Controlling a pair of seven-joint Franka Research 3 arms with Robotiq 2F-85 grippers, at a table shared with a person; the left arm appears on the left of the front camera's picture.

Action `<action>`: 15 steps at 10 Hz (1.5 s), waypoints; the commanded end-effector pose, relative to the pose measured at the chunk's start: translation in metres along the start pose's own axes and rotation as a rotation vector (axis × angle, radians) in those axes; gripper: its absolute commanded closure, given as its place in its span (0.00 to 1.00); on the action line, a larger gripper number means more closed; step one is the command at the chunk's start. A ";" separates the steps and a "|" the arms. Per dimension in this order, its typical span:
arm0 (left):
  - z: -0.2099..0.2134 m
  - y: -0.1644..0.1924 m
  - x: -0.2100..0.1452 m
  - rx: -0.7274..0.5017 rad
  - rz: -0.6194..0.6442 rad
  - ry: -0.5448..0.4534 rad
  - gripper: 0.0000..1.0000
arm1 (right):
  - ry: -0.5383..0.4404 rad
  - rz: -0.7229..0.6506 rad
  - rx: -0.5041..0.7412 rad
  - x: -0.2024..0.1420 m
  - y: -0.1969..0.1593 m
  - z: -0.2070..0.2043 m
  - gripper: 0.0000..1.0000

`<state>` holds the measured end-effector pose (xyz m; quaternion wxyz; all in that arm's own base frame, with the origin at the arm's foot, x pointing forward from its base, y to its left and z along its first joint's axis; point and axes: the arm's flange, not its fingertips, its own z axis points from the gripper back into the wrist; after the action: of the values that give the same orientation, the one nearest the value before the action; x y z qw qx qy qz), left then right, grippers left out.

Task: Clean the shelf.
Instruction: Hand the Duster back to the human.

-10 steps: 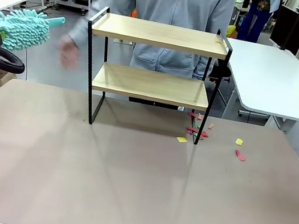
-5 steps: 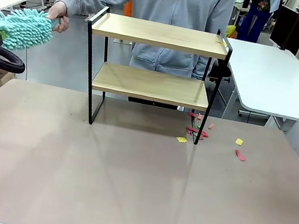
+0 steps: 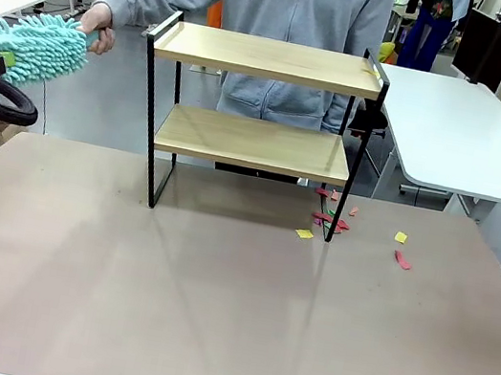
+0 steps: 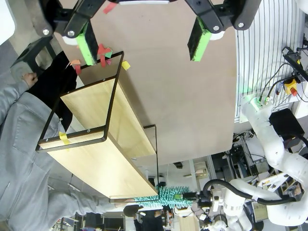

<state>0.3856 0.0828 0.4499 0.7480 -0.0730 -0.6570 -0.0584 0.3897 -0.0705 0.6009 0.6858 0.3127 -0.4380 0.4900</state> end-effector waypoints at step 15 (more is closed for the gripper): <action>0.116 0.099 0.169 0.072 0.580 -0.258 0.00 | -0.019 0.018 0.001 0.002 0.000 0.001 0.00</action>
<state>0.3138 0.2084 0.6295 0.6452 -0.2407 -0.6999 0.1896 0.3896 -0.0702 0.6011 0.6859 0.3125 -0.4375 0.4904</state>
